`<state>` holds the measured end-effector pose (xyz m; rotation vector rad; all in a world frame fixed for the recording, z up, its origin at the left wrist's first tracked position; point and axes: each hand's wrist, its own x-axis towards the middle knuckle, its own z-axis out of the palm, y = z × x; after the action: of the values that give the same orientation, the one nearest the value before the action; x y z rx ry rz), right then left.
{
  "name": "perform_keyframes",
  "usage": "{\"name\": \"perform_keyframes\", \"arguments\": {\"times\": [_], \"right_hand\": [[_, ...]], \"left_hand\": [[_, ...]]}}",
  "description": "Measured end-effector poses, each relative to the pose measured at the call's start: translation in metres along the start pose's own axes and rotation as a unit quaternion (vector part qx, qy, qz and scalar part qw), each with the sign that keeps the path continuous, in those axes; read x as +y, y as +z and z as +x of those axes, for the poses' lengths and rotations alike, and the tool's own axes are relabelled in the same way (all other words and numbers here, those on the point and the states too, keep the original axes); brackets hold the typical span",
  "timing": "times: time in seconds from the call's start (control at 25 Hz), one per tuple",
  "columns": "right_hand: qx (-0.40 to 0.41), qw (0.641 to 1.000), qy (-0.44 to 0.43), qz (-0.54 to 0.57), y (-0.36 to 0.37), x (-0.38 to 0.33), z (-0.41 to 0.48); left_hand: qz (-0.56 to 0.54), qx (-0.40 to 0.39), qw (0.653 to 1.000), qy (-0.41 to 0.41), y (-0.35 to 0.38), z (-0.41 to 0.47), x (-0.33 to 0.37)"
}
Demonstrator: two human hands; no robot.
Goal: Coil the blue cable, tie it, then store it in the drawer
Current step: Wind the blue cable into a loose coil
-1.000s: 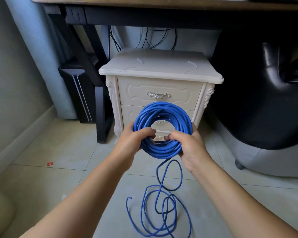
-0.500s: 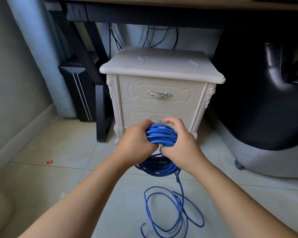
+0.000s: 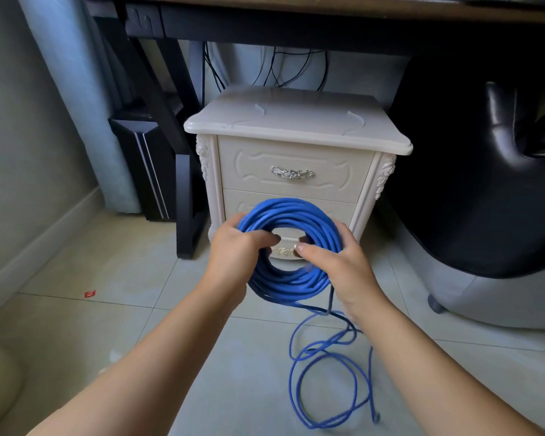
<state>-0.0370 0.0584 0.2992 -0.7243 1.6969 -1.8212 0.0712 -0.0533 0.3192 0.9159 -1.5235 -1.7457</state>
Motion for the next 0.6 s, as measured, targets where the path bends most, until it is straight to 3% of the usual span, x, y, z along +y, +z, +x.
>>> {"name": "perform_keyframes", "arguments": {"times": [0.32, 0.48, 0.6], "right_hand": [[0.023, 0.992, 0.064, 0.104, 0.014, 0.014, -0.003], [0.085, 0.988, 0.062, 0.114, 0.008, 0.012, 0.006], [0.086, 0.993, 0.028, 0.077, -0.001, -0.001, 0.013]], "left_hand": [[-0.215, 0.016, 0.974, -0.066, 0.009, -0.009, -0.005], [-0.098, -0.051, 0.993, -0.051, 0.008, -0.006, -0.010], [-0.008, -0.088, 0.996, -0.031, 0.000, -0.001, -0.001]]}}
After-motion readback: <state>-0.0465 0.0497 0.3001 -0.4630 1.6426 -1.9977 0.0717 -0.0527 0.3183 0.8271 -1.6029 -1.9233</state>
